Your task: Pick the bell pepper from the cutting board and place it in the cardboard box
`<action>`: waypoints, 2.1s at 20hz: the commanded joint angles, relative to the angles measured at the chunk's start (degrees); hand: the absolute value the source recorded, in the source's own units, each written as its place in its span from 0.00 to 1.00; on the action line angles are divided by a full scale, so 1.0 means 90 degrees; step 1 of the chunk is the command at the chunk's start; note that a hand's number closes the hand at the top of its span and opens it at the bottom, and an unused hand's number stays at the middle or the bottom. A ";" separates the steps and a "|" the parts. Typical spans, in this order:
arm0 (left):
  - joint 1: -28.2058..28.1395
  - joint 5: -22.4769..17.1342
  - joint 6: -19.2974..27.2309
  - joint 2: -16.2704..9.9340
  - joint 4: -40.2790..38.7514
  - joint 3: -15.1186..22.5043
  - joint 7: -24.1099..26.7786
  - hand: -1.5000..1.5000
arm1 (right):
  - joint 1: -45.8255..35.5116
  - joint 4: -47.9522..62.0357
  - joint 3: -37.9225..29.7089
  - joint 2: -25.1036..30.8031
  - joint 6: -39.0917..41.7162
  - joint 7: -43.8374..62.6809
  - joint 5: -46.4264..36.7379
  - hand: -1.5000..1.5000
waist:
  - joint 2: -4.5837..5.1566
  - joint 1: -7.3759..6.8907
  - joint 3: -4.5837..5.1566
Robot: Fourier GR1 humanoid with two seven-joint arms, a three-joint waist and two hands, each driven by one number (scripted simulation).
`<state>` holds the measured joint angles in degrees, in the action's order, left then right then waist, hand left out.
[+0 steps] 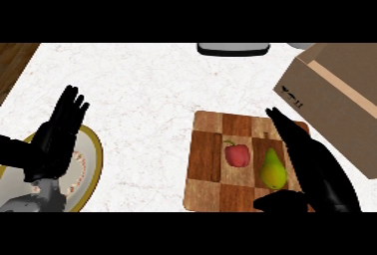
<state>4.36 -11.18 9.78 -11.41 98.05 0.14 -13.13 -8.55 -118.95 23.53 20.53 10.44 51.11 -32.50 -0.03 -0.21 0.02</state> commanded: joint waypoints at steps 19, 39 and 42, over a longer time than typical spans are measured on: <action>0.0254 0.0285 -0.0353 0.0335 -0.0601 -0.0452 0.0239 0.50 | 0.0067 0.1681 -0.0120 -0.1648 -0.0153 -0.0914 -0.1442 0.00 | 0.0004 0.0011 -0.0001; 0.0260 0.0139 -0.0690 0.0234 -0.0072 -0.0736 -0.0355 0.50 | 0.0223 0.2281 -0.0590 -0.1820 -0.0004 -0.1707 -0.1933 0.00 | 0.0000 0.0013 -0.0002; 0.0520 0.0544 -0.0438 0.0557 -0.0812 -0.0573 0.0245 0.50 | 0.0383 0.2439 -0.0536 -0.1886 -0.0137 -0.1850 -0.2143 0.00 | 0.0003 0.0031 -0.0002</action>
<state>6.19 -6.91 5.59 -6.72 94.28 -4.34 -11.86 -5.62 -98.14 19.31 3.74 9.30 35.86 -50.81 -0.02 -0.03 0.00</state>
